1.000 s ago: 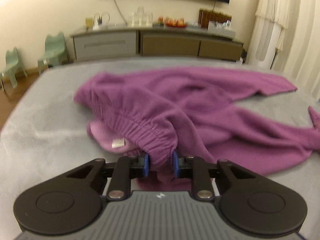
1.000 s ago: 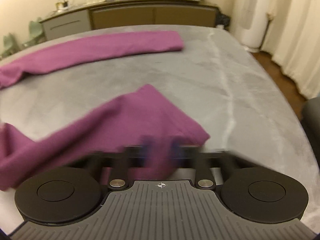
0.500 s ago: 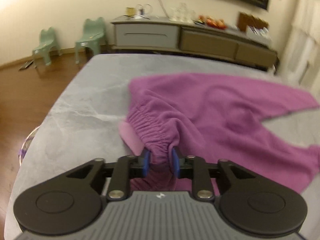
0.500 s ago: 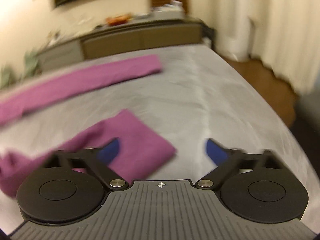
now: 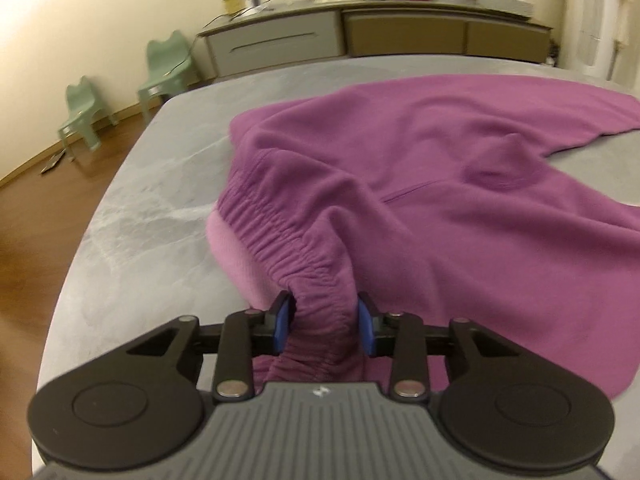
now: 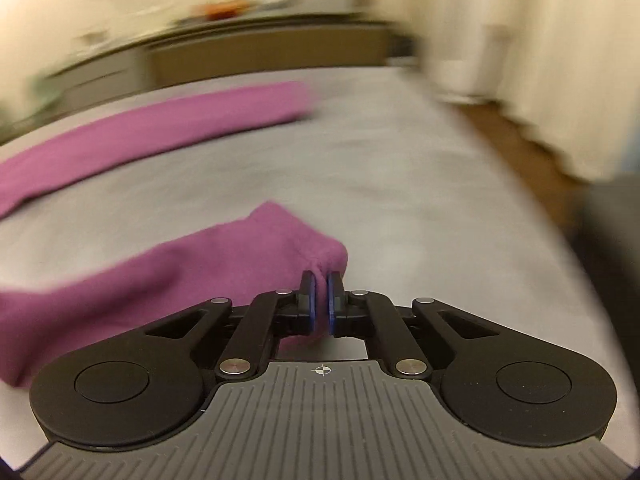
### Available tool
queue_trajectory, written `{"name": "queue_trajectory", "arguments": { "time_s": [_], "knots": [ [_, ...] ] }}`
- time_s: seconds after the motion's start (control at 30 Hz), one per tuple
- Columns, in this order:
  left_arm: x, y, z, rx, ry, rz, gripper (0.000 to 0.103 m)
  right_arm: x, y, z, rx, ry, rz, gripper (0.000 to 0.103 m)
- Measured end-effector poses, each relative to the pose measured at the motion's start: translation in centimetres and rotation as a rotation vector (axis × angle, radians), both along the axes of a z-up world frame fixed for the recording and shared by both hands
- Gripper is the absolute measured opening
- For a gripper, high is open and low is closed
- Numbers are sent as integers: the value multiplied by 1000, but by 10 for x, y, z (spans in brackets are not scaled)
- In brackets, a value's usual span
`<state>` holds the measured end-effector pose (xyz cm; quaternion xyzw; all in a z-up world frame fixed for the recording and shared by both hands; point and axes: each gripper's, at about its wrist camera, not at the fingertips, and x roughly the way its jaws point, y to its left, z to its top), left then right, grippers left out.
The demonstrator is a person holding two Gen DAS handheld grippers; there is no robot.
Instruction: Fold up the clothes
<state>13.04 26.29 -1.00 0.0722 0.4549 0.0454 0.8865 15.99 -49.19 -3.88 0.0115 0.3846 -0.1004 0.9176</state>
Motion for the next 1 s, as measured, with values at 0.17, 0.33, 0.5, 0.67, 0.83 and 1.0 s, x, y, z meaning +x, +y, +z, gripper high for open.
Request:
{"name": "queue_trajectory", "arguments": {
  "time_s": [0.17,0.33,0.5,0.67,0.83,1.0],
  "knots": [
    [1,5,-3,15,11,-18,34,-12,-8,0,-133,2,-94,28],
    [-6,-3,-1,-55,-2,-53,51,-7,17,13,-137,-133,10,93],
    [-6,-20,-7,-18,-4,-66,32,40,31,-18,-152,40,82,73],
    [-5,-3,9,-25,-65,22,20,61,42,-14,-49,37,169,0],
    [-6,24,27,19,-82,147,22,70,35,23,-41,-212,28,0],
    [-1,5,40,208,-91,150,32,95,21,0,35,-128,-18,36]
  ]
}}
